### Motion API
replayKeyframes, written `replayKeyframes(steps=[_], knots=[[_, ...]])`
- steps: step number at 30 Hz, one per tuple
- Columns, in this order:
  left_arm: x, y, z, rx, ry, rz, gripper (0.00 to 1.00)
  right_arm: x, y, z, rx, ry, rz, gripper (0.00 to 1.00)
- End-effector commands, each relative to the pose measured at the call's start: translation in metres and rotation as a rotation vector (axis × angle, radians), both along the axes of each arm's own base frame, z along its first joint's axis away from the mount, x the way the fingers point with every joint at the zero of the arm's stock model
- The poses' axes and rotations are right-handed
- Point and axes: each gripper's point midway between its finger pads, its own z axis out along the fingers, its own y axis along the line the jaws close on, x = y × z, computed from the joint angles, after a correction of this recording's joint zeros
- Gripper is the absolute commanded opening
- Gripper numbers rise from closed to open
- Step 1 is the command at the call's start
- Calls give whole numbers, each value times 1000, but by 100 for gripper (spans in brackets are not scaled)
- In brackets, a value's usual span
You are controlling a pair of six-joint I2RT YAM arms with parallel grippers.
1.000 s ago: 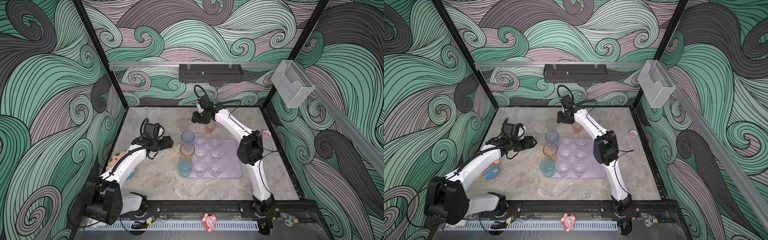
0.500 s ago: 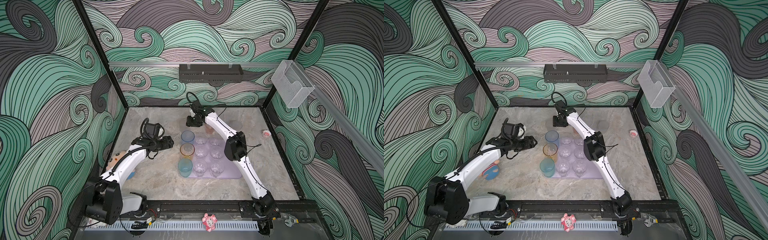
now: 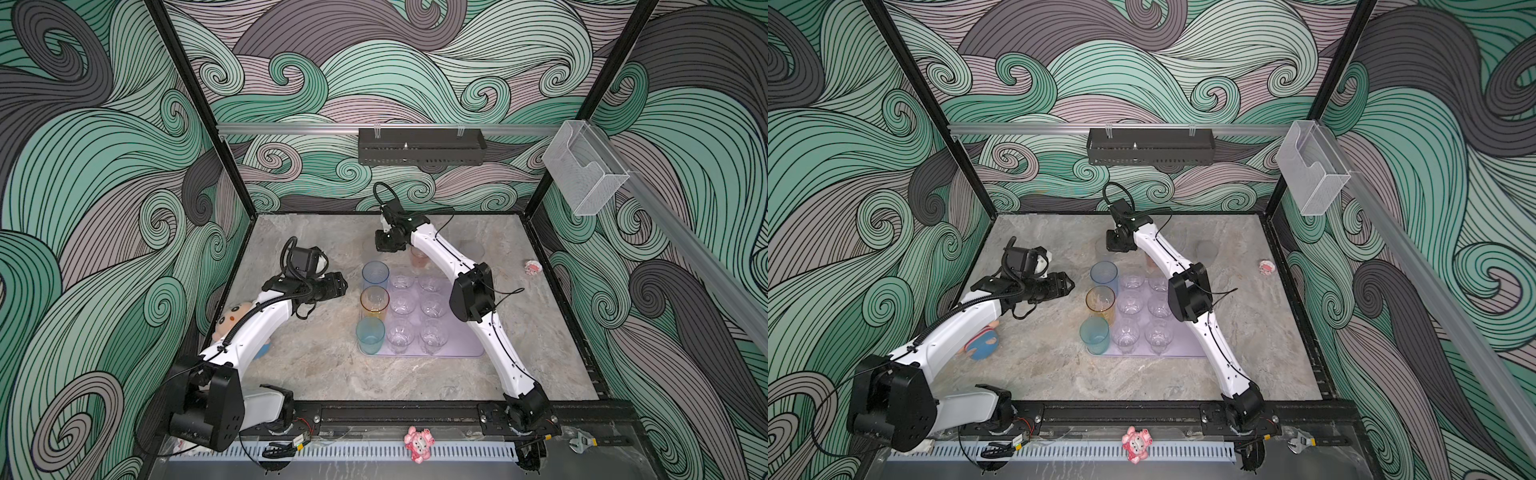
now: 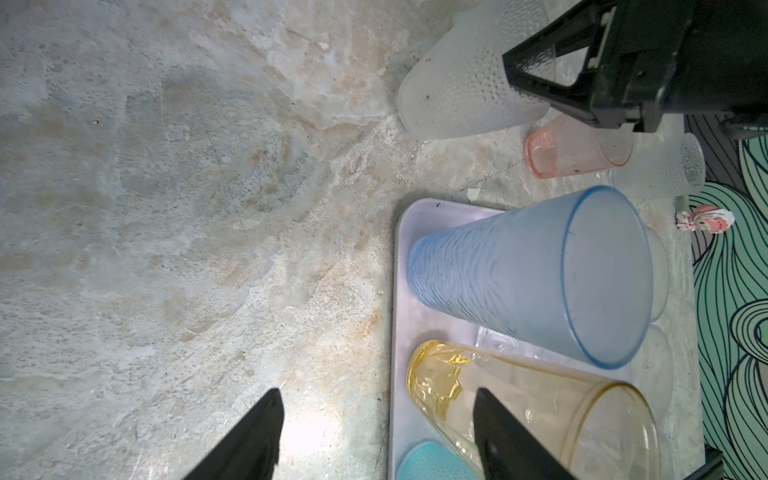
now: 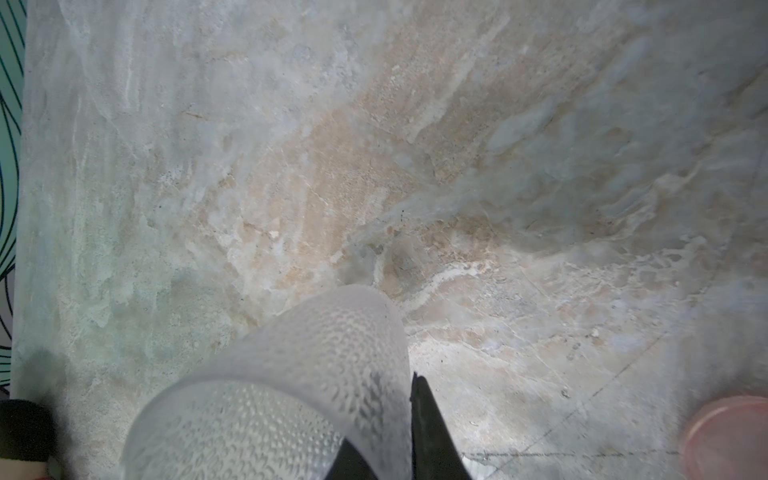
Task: Place the glasses into the tray
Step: 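Lower the right gripper onto a frosted white cup beyond the tray and close, then lift the frosted cup with the right gripper and carry it over the tray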
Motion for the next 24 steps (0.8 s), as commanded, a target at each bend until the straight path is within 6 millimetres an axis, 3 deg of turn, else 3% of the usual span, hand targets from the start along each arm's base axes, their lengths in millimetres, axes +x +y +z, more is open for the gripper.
replayKeyframes(steps=[1,8,14,18,24], knots=[[2,4,10,4,-48,14,75,-3,-4,75,57,-109,-3,14],[3,11,28,27,-155,27,74,-19,-16,122,79,-157,-3,13],[-1,5,76,89,-316,-24,74,-43,-41,148,61,-168,-13,12],[-10,-16,97,141,-396,-112,74,-63,-62,154,53,-163,-30,12],[-26,-63,117,156,-484,-258,74,-107,-114,162,55,-169,-103,12]])
